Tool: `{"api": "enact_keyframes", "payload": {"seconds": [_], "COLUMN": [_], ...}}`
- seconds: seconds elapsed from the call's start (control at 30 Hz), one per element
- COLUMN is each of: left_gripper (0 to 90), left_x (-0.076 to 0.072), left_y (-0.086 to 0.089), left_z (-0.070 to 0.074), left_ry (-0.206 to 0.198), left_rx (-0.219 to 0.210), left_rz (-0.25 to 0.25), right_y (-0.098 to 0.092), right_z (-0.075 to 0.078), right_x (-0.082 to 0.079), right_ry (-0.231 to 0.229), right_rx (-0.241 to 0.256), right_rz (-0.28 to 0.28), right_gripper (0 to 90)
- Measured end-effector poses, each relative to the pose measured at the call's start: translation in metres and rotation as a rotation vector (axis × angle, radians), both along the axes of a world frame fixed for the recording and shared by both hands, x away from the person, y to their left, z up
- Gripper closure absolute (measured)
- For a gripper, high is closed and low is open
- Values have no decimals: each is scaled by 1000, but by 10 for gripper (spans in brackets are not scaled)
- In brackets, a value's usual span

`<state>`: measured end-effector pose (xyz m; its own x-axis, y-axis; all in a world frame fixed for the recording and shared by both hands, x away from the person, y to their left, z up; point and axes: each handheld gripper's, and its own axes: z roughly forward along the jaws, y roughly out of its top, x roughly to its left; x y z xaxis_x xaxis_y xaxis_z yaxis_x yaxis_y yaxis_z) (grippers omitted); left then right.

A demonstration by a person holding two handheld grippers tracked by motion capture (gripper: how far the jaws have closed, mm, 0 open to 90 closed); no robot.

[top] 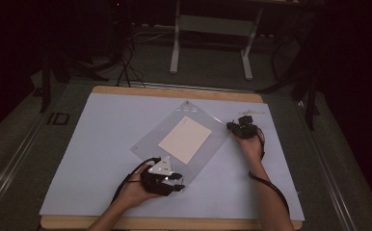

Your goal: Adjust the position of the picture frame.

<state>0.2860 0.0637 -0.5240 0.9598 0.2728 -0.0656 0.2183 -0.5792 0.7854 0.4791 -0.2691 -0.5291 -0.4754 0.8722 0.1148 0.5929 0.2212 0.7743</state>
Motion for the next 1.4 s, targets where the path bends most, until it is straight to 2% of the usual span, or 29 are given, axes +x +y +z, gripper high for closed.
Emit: {"api": "enact_keyframes", "payload": {"seconds": [0.07, 0.13, 0.23, 0.3, 0.4, 0.47, 0.57, 0.6, 0.7, 0.77, 0.83, 1.0, 1.07, 1.17, 1.3, 1.4], "left_gripper": [712, 739, 811, 819, 818, 819, 828, 828, 828, 818, 810, 808, 810, 807, 807, 810], "left_x": [0, 0, 4, 4, 5, 3, -2, -3, -4, -9, -12, -23, -27, -33, -37, -37], "left_y": [-9, -13, -12, -14, -15, -16, -22, -24, -25, -27, -27, -27, -25, -25, -33, -45], "left_z": [-3, -5, -5, -5, -5, -5, -1, 0, 1, 4, 9, 17, 20, 26, 30, 31], "left_ry": [-8, -24, -25, -49, -59, -84, -185, -203, -217, -268, -271, -286, -285, -294, -307, -296], "left_rx": [22, 35, 33, 51, 56, 67, 138, 159, 156, 209, 214, 233, 231, 251, 266, 253], "left_rz": [-18, -10, -13, -26, -34, -35, -53, -55, -45, -41, -41, -31, -21, -14, -36, -49], "right_y": [0, -2, -2, -2, -1, -1, 1, 2, 3, 5, 10, 38, 56, 84, 121, 148], "right_z": [0, -1, 0, 0, 0, 1, 2, 2, 3, 3, 3, 6, 11, 17, 24, 29], "right_x": [0, 1, 1, 1, 2, 2, 4, 5, 7, 10, 13, 23, 29, 37, 45, 48], "right_ry": [5, 13, 16, 18, 23, 27, 33, 37, 43, 58, 64, 68, 63, 61, 62, 65], "right_rx": [8, 33, 29, 26, 26, 27, 19, 19, 22, 41, 48, 74, 79, 76, 88, 89], "right_rz": [-2, -4, -3, -2, -8, -12, -18, -23, -38, -45, -38, -5, 17, 59, 106, 143], "right_gripper": [836, 832, 833, 834, 831, 831, 832, 832, 833, 829, 830, 829, 830, 830, 830, 825]}}
